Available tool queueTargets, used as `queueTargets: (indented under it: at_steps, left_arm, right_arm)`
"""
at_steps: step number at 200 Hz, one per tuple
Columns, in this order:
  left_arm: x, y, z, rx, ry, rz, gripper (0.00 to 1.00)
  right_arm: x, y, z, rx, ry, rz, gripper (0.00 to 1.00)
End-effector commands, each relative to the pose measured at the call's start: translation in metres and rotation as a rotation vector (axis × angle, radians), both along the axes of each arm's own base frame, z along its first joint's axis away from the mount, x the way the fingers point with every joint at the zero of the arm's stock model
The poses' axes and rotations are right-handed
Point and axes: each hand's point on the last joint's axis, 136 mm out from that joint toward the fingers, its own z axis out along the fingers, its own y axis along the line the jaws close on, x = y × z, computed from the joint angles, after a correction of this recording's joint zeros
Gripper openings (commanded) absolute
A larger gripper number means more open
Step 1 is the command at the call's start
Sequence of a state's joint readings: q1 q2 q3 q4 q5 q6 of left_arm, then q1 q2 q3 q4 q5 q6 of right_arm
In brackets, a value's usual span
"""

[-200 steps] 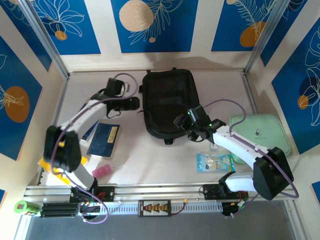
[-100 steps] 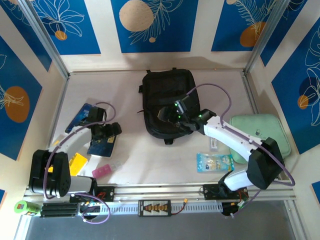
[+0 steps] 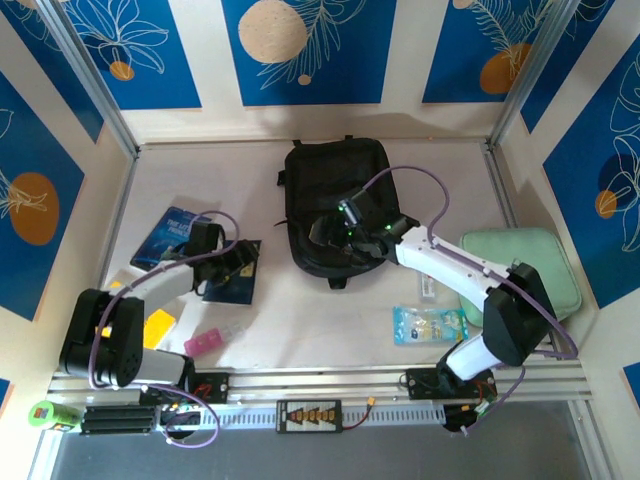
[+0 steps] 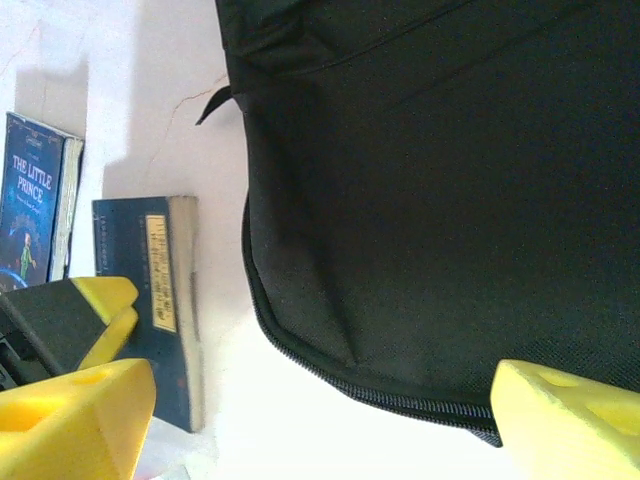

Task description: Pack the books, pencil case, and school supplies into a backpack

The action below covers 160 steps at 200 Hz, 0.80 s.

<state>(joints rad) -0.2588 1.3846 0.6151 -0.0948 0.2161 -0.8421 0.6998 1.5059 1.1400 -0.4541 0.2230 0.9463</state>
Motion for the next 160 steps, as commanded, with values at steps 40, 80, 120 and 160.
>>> queueTargets:
  at_steps: [40, 80, 120, 160]
  left_arm:
    - [0.015, -0.030, 0.039, -0.142, -0.026, -0.031, 0.90]
    - [0.011, 0.037, 0.051, 0.073, -0.069, 0.020, 1.00]
    - [-0.009, 0.072, 0.030, 0.138, 0.011, 0.042, 0.99]
    - [-0.026, 0.072, 0.006, 0.106, 0.067, 0.029, 0.97]
  right_arm:
    - [-0.006, 0.052, 0.000, 0.024, 0.038, 0.147, 0.82]
    - [-0.019, 0.102, -0.023, 0.001, 0.086, 0.261, 0.70]
    - [-0.026, 0.150, -0.049, -0.063, 0.100, 0.381, 0.61]
    - [-0.022, 0.148, -0.082, -0.188, 0.146, 0.322, 0.58]
